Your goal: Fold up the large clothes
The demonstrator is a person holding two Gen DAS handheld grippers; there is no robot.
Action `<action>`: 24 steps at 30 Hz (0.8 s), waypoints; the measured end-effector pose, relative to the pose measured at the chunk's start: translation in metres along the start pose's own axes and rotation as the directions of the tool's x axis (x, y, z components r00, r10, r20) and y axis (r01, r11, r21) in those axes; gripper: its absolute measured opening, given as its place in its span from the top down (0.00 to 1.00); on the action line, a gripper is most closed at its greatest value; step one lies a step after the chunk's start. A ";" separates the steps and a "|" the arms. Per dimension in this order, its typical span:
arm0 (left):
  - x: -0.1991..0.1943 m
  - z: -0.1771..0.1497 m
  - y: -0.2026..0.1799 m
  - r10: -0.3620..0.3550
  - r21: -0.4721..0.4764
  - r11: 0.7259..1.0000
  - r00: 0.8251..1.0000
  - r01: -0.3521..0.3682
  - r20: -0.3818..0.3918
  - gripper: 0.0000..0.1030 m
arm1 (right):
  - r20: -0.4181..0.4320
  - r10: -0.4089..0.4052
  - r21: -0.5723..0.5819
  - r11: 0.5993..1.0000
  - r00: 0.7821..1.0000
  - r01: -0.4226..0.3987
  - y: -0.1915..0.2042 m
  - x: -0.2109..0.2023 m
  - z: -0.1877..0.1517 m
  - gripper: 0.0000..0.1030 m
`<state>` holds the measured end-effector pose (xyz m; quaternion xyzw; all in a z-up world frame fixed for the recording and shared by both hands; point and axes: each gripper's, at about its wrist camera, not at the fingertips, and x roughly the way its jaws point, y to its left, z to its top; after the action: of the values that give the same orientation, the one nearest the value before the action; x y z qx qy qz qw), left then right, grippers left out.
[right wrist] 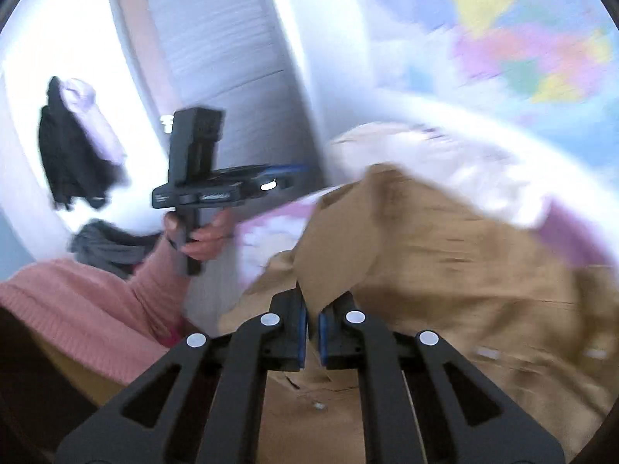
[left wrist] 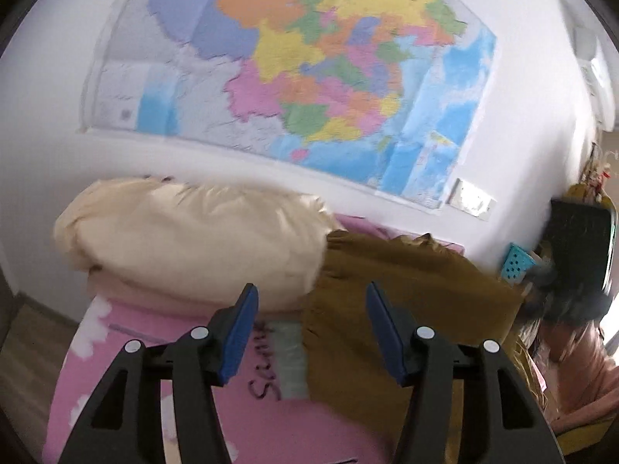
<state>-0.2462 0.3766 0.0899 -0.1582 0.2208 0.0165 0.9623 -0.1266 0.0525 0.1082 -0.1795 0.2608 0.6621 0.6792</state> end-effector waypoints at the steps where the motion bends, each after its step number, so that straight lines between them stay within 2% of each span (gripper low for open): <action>1: 0.007 0.002 -0.008 -0.027 0.013 1.000 1.000 0.027 -0.006 0.46 | 0.000 -0.050 -0.002 0.999 0.999 0.050 -0.009 -0.015 -0.003 0.95; 4: 0.035 0.001 -0.034 -0.096 0.055 0.994 0.994 0.098 -0.045 0.46 | -0.038 -0.230 0.051 0.971 0.972 0.232 -0.040 -0.066 -0.018 0.95; 5: 0.052 0.000 -0.046 -0.122 0.069 0.989 0.990 0.127 -0.076 0.46 | -0.064 -0.299 0.077 0.950 0.952 0.304 -0.055 -0.087 -0.028 0.95; 6: 0.064 -0.001 -0.055 -0.137 0.077 0.986 0.985 0.145 -0.101 0.46 | -0.079 -0.332 0.090 0.937 0.940 0.339 -0.061 -0.093 -0.034 0.95; 7: 0.079 -0.003 -0.066 -0.153 0.085 0.983 0.979 0.165 -0.132 0.46 | -0.107 -0.386 0.100 0.913 0.916 0.396 -0.073 -0.106 -0.043 0.95; 9: 0.105 -0.006 -0.087 -0.183 0.104 0.973 0.967 0.204 -0.178 0.46 | -0.149 -0.428 0.137 0.884 0.892 0.447 -0.099 -0.128 -0.059 0.95; 10: 0.117 -0.008 -0.098 -0.189 0.122 0.969 0.962 0.215 -0.199 0.46 | -0.183 -0.455 0.141 0.865 0.871 0.482 -0.115 -0.138 -0.071 0.95; 13: 0.152 -0.015 -0.133 -0.154 0.194 0.960 0.958 0.204 -0.244 0.46 | -0.285 -0.494 0.177 0.815 0.821 0.552 -0.151 -0.132 -0.101 0.93; 14: 0.167 -0.018 -0.144 -0.155 0.201 0.956 0.950 0.214 -0.270 0.46 | -0.309 -0.472 0.218 0.810 0.825 0.545 -0.164 -0.127 -0.115 0.93; 15: 0.176 -0.019 -0.149 -0.152 0.205 0.955 0.946 0.215 -0.286 0.46 | -0.337 -0.460 0.239 0.802 0.822 0.547 -0.176 -0.123 -0.129 0.90; 16: 0.188 -0.022 -0.155 -0.136 0.217 0.954 0.944 0.206 -0.299 0.46 | -0.366 -0.461 0.261 0.783 0.808 0.565 -0.191 -0.114 -0.143 0.84; 17: 0.201 -0.026 -0.160 -0.110 0.230 0.955 0.943 0.188 -0.313 0.46 | -0.376 -0.451 0.293 0.771 0.809 0.566 -0.204 -0.109 -0.154 0.82; 19: 0.223 -0.031 -0.161 -0.090 0.219 0.959 0.928 0.178 -0.361 0.46 | -0.391 -0.439 0.343 0.746 0.809 0.571 -0.223 -0.095 -0.172 0.68; 20: 0.239 -0.037 -0.160 -0.055 0.212 0.966 0.916 0.150 -0.398 0.46 | -0.381 -0.441 0.361 0.739 0.813 0.570 -0.228 -0.097 -0.179 0.63; 22: 0.260 -0.044 -0.155 -0.004 0.207 0.972 0.894 0.109 -0.449 0.47 | -0.343 -0.449 0.399 0.725 0.825 0.561 -0.229 -0.102 -0.186 0.30; 24: 0.274 -0.049 -0.150 0.031 0.196 0.978 0.873 0.074 -0.487 0.52 | -0.248 -0.460 0.435 0.733 0.852 0.523 -0.221 -0.121 -0.194 0.25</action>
<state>-0.0046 0.2086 -0.0256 -0.0582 0.4549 -0.0578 0.8868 0.0720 -0.1717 0.0024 -0.1057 0.4034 0.3586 0.8352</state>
